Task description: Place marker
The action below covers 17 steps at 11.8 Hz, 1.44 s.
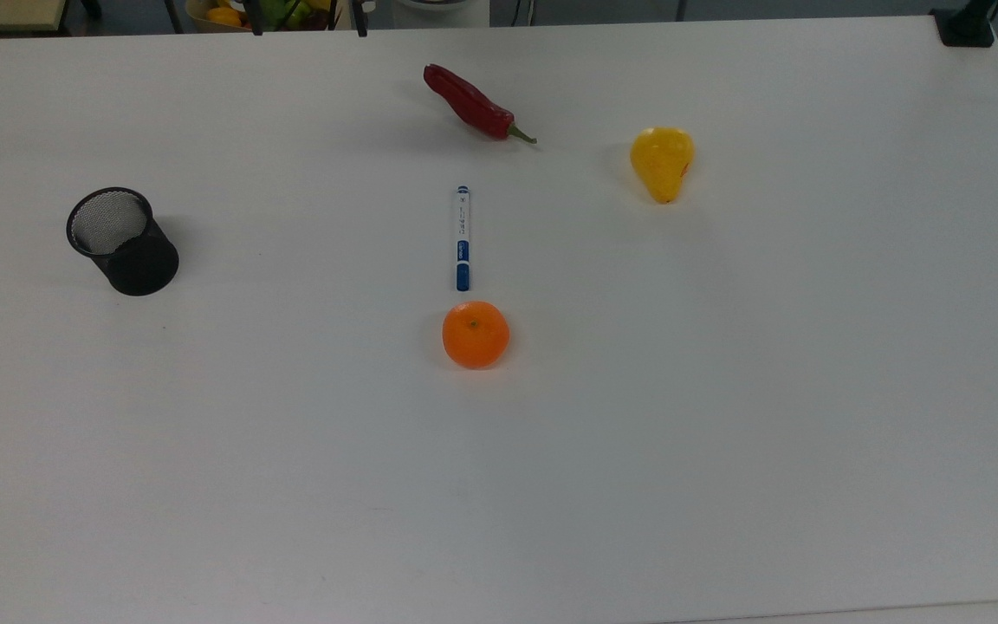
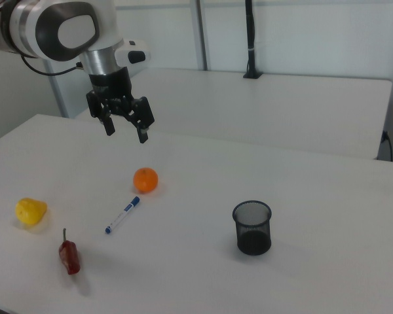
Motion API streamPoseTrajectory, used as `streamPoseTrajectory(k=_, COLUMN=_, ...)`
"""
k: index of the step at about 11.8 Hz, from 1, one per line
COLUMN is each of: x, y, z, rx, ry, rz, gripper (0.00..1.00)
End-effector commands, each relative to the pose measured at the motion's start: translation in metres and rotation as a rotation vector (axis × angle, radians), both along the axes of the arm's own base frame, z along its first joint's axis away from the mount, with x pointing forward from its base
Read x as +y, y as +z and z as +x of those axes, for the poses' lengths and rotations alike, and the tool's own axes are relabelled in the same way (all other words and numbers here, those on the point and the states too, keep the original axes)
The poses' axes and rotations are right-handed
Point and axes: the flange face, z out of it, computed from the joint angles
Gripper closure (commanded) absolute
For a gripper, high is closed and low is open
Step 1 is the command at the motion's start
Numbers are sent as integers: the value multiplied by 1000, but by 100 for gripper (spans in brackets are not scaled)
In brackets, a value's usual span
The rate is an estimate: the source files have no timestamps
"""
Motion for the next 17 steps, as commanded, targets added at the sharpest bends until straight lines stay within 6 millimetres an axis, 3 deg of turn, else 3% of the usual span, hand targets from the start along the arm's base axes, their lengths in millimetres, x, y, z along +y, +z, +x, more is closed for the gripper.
streamPoseTrajectory(k=1, x=3, y=-1, z=-2, rx=-16, ry=12, rz=14, gripper=0)
streamPoseTrajectory(k=5, x=8, y=-14, z=9, rx=-34, ry=32, rz=-1, gripper=0)
streamPoseTrajectory(k=10, x=41, y=-48, z=32, rx=-63, ry=21, rz=-8, gripper=0)
streamPoseTrajectory(k=13, x=57, y=-76, z=38, rx=-63, ry=18, rz=-20, gripper=0)
streamPoseTrajectory(k=17, x=95, y=-126, z=50, rx=-70, ry=-48, rz=-11, gripper=0)
